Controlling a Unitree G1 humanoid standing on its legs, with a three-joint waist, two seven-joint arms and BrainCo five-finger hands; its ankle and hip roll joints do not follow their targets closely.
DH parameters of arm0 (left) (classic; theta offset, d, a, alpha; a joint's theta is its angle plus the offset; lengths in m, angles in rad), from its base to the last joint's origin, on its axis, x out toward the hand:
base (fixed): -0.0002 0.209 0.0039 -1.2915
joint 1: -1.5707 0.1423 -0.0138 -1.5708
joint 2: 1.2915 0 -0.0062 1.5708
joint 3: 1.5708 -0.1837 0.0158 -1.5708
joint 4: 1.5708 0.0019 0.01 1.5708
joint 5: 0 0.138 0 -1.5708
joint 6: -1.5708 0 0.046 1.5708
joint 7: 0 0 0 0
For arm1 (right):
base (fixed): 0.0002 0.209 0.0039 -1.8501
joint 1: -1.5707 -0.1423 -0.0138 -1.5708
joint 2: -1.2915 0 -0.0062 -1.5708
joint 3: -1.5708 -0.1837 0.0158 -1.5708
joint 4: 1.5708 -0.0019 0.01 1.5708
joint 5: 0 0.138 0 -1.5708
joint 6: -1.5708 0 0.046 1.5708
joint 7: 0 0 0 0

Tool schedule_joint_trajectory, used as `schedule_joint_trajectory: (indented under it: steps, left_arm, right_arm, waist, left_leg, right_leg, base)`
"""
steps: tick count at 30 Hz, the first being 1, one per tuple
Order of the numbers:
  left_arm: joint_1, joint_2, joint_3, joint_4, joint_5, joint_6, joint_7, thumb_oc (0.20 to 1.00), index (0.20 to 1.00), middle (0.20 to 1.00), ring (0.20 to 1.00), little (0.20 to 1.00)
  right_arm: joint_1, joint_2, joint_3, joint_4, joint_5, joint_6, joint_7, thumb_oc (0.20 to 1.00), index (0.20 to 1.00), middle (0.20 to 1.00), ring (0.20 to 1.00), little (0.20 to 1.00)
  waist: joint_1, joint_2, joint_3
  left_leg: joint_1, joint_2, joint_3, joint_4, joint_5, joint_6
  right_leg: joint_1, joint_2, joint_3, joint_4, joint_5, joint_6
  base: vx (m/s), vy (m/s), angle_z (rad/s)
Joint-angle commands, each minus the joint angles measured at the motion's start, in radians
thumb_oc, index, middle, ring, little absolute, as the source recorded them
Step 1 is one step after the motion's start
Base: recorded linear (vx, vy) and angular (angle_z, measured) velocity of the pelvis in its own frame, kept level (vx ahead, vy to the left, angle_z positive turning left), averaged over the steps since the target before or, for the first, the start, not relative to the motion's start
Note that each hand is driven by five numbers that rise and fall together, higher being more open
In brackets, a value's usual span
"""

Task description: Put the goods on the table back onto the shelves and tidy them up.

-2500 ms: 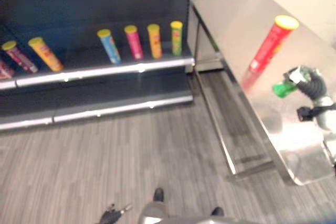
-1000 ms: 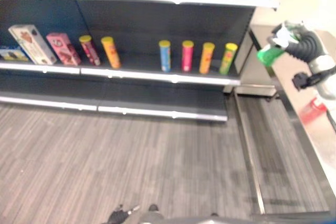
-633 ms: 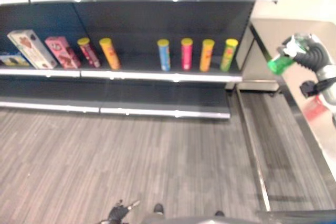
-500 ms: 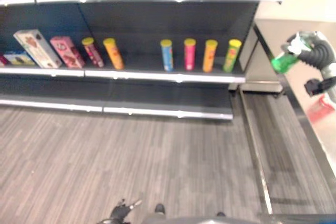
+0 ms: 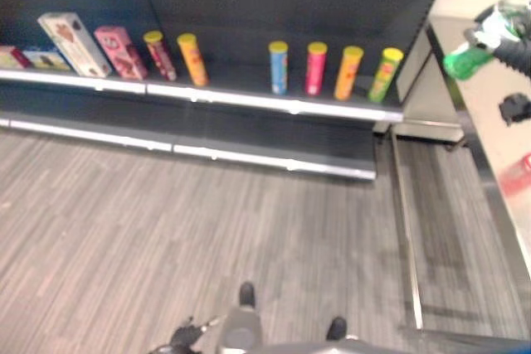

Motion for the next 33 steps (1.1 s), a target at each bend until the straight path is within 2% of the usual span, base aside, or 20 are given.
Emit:
schedule_joint_trajectory:
  steps: [1,4,6,8,9,12,13,15,17,19,22,23,24,25,26,28,29,30,32,33]
  left_arm:
    - [0.010,0.085,-0.007,-0.042,-0.011,-0.012,0.017,1.000,1.000,1.000,1.000,1.000]
    - [0.005,0.118,0.006,-0.055,-0.008,-0.007,0.026,1.000,1.000,1.000,1.000,1.000]
    - [0.001,0.135,0.008,-0.062,-0.011,-0.006,0.026,1.000,1.000,1.000,1.000,1.000]
    - [0.005,0.159,0.012,-0.077,-0.012,-0.006,0.031,1.000,1.000,1.000,1.000,1.000]
    - [0.007,0.160,0.015,-0.080,-0.013,-0.004,0.030,1.000,1.000,1.000,1.000,1.000]
    - [-0.004,0.159,0.017,-0.091,-0.020,-0.011,0.029,1.000,1.000,1.000,1.000,1.000]
    - [-0.006,0.157,0.017,-0.092,-0.020,-0.014,0.027,1.000,1.000,1.000,1.000,1.000]
    - [-0.014,0.152,0.014,-0.086,-0.010,-0.014,0.022,1.000,1.000,1.000,1.000,1.000]
    - [-0.036,0.153,0.014,-0.086,0.005,-0.013,0.019,1.000,1.000,1.000,1.000,1.000]
    - [-0.042,0.150,0.013,-0.098,0.012,-0.015,0.019,1.000,1.000,1.000,1.000,1.000]
    - [-0.053,0.152,-0.009,-0.139,0.024,-0.017,0.017,1.000,1.000,1.000,1.000,1.000]
    - [-0.068,0.144,-0.034,-0.147,0.046,-0.014,0.015,1.000,1.000,1.000,1.000,1.000]
    - [-0.069,0.146,-0.035,-0.147,0.046,-0.014,0.016,1.000,1.000,1.000,1.000,1.000]
    - [-0.064,0.142,-0.051,-0.176,0.035,-0.014,0.006,1.000,1.000,1.000,1.000,1.000]
    - [-0.065,0.142,-0.059,-0.188,0.035,-0.017,0.002,1.000,1.000,1.000,1.000,1.000]
    - [-0.060,0.144,-0.069,-0.194,0.037,-0.017,-0.012,1.000,1.000,1.000,1.000,1.000]
    - [-0.058,0.148,-0.074,-0.197,0.038,-0.015,-0.020,1.000,1.000,1.000,1.000,1.000]
    - [-0.050,0.149,-0.068,-0.202,0.030,-0.009,-0.024,1.000,1.000,1.000,1.000,1.000]
    - [-0.055,0.147,-0.060,-0.189,0.028,-0.001,-0.012,1.000,1.000,1.000,1.000,1.000]
    - [-0.057,0.149,-0.057,-0.190,0.027,0.000,-0.014,1.000,1.000,1.000,1.000,1.000]
  right_arm:
    - [-0.010,0.051,-0.056,-0.070,-0.039,-0.041,-0.041,0.200,0.200,0.200,0.200,0.200]
    - [-0.002,0.064,-0.055,-0.058,-0.057,-0.030,-0.043,0.200,0.200,0.200,0.200,0.200]
    - [-0.004,0.061,-0.062,-0.049,-0.058,-0.024,-0.043,0.200,0.200,0.200,0.200,0.200]
    - [-0.007,0.075,-0.064,-0.047,-0.067,-0.023,-0.044,0.200,0.200,0.200,0.200,0.200]
    - [-0.002,0.079,-0.060,-0.054,-0.072,-0.020,-0.037,0.200,0.200,0.200,0.200,0.200]
    - [0.005,0.061,-0.070,-0.071,-0.061,-0.016,-0.026,0.200,0.200,0.200,0.200,0.200]
    - [0.004,0.057,-0.073,-0.068,-0.053,-0.021,-0.030,0.200,0.200,0.200,0.200,0.200]
    - [0.020,0.056,-0.089,-0.071,-0.045,-0.018,-0.032,0.200,0.200,0.200,0.200,0.200]
    - [0.021,0.049,-0.104,-0.072,-0.040,-0.015,-0.043,0.200,0.200,0.200,0.200,0.200]
    - [0.020,0.037,-0.107,-0.082,-0.050,-0.012,-0.045,0.200,0.200,0.200,0.200,0.200]
    - [0.028,0.001,-0.131,-0.095,-0.062,-0.012,-0.058,0.200,0.200,0.200,0.200,0.200]
    - [0.058,-0.025,-0.179,-0.112,-0.054,-0.010,-0.062,0.200,0.200,0.200,0.200,0.200]
    - [0.064,-0.024,-0.185,-0.115,-0.054,-0.010,-0.061,0.200,0.200,0.200,0.200,0.200]
    - [0.078,-0.033,-0.206,-0.126,-0.035,-0.023,-0.068,0.200,0.200,0.200,0.200,0.200]
    - [0.085,-0.036,-0.223,-0.124,-0.022,-0.030,-0.072,0.200,0.200,0.200,0.200,0.200]
    - [0.086,-0.038,-0.228,-0.126,-0.010,-0.033,-0.069,0.200,0.200,0.200,0.200,0.200]
    - [0.079,-0.042,-0.228,-0.126,0.000,-0.036,-0.067,0.200,0.200,0.200,0.200,0.200]
    - [0.072,-0.050,-0.236,-0.129,0.019,-0.037,-0.069,0.200,0.200,0.200,0.200,0.200]
    - [0.077,-0.040,-0.253,-0.142,0.038,-0.045,-0.081,0.200,0.200,0.200,0.200,0.200]
    - [0.081,-0.045,-0.266,-0.155,0.048,-0.047,-0.077,0.200,0.200,0.200,0.200,0.200]
  waist:
    - [0.095,-0.066,-0.070]
    - [0.098,-0.086,-0.067]
    - [0.081,-0.087,-0.061]
    - [0.050,-0.057,-0.044]
    - [0.041,-0.050,-0.039]
    - [0.014,-0.039,-0.031]
    - [0.008,-0.039,-0.028]
    - [-0.009,-0.036,-0.027]
    - [-0.030,-0.042,-0.029]
    - [-0.039,-0.040,-0.029]
    - [-0.046,-0.069,-0.043]
    - [-0.066,-0.078,-0.066]
    - [-0.068,-0.082,-0.067]
    - [-0.071,-0.083,-0.080]
    - [-0.075,-0.076,-0.084]
    - [-0.080,-0.079,-0.091]
    - [-0.078,-0.079,-0.091]
    - [-0.070,-0.078,-0.079]
    - [-0.067,-0.098,-0.056]
    - [-0.069,-0.094,-0.051]
  left_leg:
    - [-0.066,0.008,0.019,-0.056,0.099,-0.006]
    - [-0.014,-0.040,0.023,-0.033,0.046,0.045]
    - [0.023,-0.082,0.019,-0.015,-0.002,0.092]
    - [0.110,-0.120,0.025,-0.040,-0.052,0.142]
    - [0.137,-0.128,0.023,-0.050,-0.064,0.147]
    - [0.206,-0.152,0.000,-0.077,-0.103,0.136]
    - [0.227,-0.159,-0.008,-0.080,-0.121,0.127]
    - [0.270,-0.155,-0.030,-0.089,-0.150,0.102]
    - [0.305,-0.152,-0.047,-0.095,-0.172,0.082]
    - [0.337,-0.149,-0.047,-0.095,-0.194,0.073]
    - [0.391,-0.169,-0.074,-0.080,-0.251,0.071]
    - [0.402,-0.140,-0.094,-0.026,-0.296,0.052]
    - [0.397,-0.144,-0.098,-0.024,-0.294,0.053]
    - [0.384,-0.124,-0.102,0.065,-0.294,0.029]
    - [0.364,-0.095,-0.090,0.142,-0.276,0.001]
    - [0.342,-0.074,-0.074,0.203,-0.256,-0.015]
    - [0.313,-0.049,-0.062,0.294,-0.227,-0.029]
    - [0.238,-0.009,-0.063,0.508,-0.149,-0.055]
    - [0.156,0.009,-0.051,0.649,-0.108,-0.047]
    - [0.134,0.042,-0.037,0.663,-0.126,-0.047]
  right_leg:
    - [0.192,0.039,0.010,0.070,-0.165,0.045]
    - [0.136,-0.024,0.039,0.284,-0.107,0.072]
    - [0.057,-0.068,0.075,0.485,-0.006,0.090]
    - [-0.082,-0.129,0.077,0.743,0.106,0.102]
    - [-0.120,-0.148,0.077,0.780,0.095,0.105]
    - [-0.168,-0.150,0.037,0.589,0.025,0.076]
    - [-0.182,-0.138,0.025,0.449,0.012,0.073]
    - [-0.186,-0.104,0.017,0.190,0.047,0.087]
    - [-0.238,-0.111,0.026,0.033,0.110,0.127]
    - [-0.268,-0.110,0.029,0.009,0.128,0.144]
    - [-0.236,-0.111,0.013,0.009,0.168,0.138]
    - [-0.195,-0.093,0.018,0.009,0.174,0.134]
    - [-0.197,-0.098,0.016,0.009,0.176,0.134]
    - [-0.167,-0.082,0.000,0.009,0.166,0.120]
    - [-0.143,-0.063,-0.015,0.010,0.148,0.109]
    - [-0.121,-0.049,-0.030,0.009,0.124,0.093]
    - [-0.099,-0.031,-0.037,0.009,0.097,0.077]
    - [-0.050,0.008,-0.032,0.009,0.043,0.033]
    - [-0.025,0.018,-0.030,0.009,0.005,0.008]
    - [-0.009,0.035,-0.025,0.009,-0.018,0.010]
  base:
    - [0.39,0.298,-0.34]
    - [0.30,0.286,0.06]
    - [0.29,0.364,0.09]
    - [0.40,0.477,0.17]
    - [0.40,0.368,0.19]
    - [0.38,0.101,0.12]
    - [0.37,-0.044,-0.15]
    - [0.43,-0.075,0.04]
    - [0.44,-0.022,0.34]
    - [0.39,0.021,0.32]
    - [0.55,-0.057,0.38]
    - [0.31,-0.112,0.55]
    - [0.58,-0.195,1.03]
    - [0.39,-0.143,1.08]
    - [0.39,-0.146,0.95]
    - [0.20,-0.116,0.29]
    - [0.39,-0.215,0.03]
    - [0.35,-0.204,-0.11]
    - [0.24,-0.151,-0.41]
    - [0.08,-0.075,-0.39]
